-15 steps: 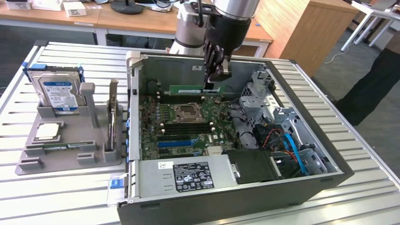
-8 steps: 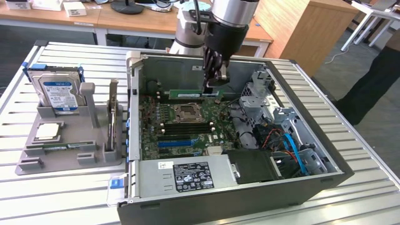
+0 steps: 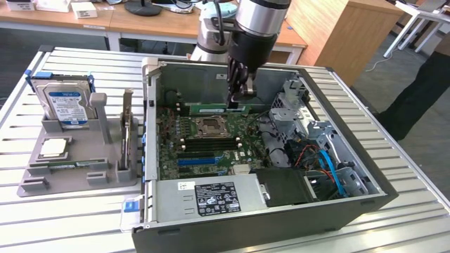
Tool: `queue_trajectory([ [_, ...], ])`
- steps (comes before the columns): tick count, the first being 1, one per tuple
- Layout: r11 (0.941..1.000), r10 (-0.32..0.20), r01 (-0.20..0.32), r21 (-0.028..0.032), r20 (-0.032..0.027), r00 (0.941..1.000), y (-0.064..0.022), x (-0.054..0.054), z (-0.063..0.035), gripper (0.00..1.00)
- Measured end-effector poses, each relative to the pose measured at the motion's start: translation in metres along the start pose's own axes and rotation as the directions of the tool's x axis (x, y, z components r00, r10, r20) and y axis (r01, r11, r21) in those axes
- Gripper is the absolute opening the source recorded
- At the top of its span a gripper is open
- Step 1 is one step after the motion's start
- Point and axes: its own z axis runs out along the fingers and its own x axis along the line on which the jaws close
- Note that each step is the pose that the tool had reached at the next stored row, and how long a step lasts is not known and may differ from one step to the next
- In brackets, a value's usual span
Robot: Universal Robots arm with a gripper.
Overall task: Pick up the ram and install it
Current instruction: 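Insert the ram into the slot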
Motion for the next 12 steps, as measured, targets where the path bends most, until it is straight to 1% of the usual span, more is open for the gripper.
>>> queue_trajectory([
  [12, 1.0000, 0.000, 0.000, 0.0033, 0.0001, 1.0000, 0.0016, 0.000, 0.0141, 0.12],
])
